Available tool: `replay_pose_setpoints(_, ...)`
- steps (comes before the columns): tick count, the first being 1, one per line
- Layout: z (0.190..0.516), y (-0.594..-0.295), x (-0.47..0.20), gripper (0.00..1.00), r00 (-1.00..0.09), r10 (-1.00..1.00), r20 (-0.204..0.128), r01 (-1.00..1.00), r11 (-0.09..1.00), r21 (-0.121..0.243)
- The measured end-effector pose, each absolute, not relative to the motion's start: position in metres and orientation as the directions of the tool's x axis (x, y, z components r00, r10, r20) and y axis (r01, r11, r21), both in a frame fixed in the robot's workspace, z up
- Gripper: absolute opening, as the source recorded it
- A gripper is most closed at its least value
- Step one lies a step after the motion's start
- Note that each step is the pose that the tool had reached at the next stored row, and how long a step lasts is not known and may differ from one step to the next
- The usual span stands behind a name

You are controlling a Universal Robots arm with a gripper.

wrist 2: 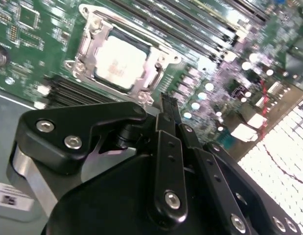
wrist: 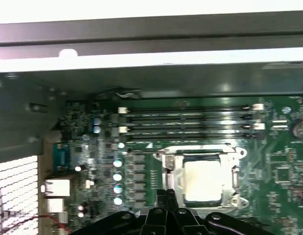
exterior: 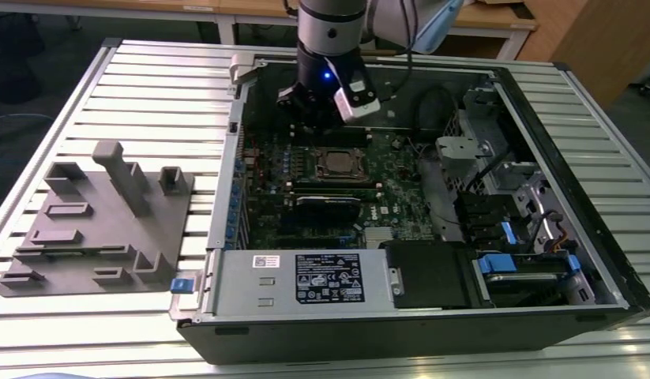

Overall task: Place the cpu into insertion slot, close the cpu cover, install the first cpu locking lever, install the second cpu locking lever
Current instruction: 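Install the first cpu locking lever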

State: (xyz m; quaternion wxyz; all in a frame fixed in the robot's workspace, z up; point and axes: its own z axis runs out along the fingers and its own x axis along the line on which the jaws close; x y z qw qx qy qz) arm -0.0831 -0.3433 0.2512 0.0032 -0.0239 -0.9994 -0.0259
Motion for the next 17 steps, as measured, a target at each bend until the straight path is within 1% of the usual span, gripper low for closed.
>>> replay_pose_setpoints(9, 0.2512, -0.3433, -0.0897, 0.11, -0.999, 0.048, 0.007, 0.048, 0.998, 0.052)
replay_pose_setpoints(17, 0.2513, -0.3435, -0.09, 0.11, -0.999, 0.048, 0.008, 0.048, 0.997, 0.065)
